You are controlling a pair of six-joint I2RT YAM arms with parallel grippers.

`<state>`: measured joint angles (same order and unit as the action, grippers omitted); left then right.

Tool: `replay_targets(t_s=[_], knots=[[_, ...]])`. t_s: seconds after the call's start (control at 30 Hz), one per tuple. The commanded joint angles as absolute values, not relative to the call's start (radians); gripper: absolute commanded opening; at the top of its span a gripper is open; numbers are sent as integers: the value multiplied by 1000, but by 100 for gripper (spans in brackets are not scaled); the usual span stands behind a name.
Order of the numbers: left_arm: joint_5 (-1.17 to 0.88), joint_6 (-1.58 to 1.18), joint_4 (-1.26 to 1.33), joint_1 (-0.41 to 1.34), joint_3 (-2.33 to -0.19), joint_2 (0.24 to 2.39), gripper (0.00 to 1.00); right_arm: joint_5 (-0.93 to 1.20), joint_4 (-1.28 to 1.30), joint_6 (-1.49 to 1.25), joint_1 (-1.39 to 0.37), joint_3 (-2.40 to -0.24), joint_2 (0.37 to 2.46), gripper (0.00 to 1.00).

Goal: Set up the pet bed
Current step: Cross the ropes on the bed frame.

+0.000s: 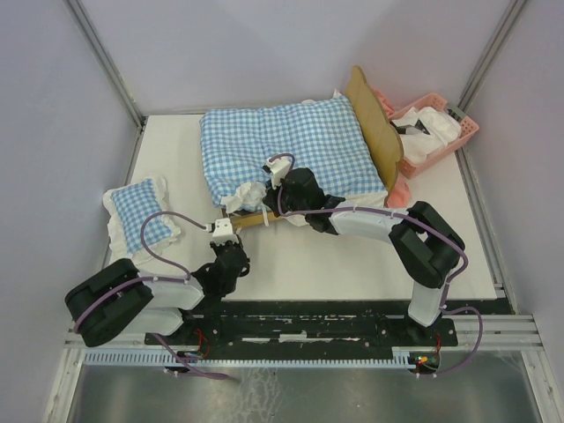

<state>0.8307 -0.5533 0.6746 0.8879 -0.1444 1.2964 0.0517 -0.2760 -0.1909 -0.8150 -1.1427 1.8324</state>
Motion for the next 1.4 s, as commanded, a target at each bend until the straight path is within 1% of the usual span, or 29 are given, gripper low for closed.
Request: replay_targets(t_s=[0.0, 0.13, 0.3, 0.47, 0.63, 0.83, 1.0, 1.17, 1.37], knots=[[775, -623, 584, 892, -119, 1221, 3, 70, -329, -216, -805, -1159, 1827, 2], [734, -695, 503, 892, -115, 1163, 3, 112, -343, -236, -805, -1133, 1810, 2], [731, -781, 329, 892, -111, 1021, 3, 155, -369, -255, -806, -1091, 1781, 2], [727, -801, 254, 893, -100, 927, 3, 240, -399, -306, -808, -1075, 1771, 2], [686, -827, 247, 892, -84, 909, 3, 353, -510, -422, -813, -1036, 1770, 2], [674, -831, 244, 893, -85, 900, 3, 422, -747, -636, -823, -1016, 1822, 2], [675, -817, 239, 892, -78, 873, 3, 415, -940, -800, -843, -1055, 1909, 2], [673, -813, 235, 893, -71, 846, 3, 358, -924, -805, -890, -1092, 1933, 2], [642, -821, 249, 893, -84, 869, 3, 291, -950, -794, -932, -1094, 1963, 2]])
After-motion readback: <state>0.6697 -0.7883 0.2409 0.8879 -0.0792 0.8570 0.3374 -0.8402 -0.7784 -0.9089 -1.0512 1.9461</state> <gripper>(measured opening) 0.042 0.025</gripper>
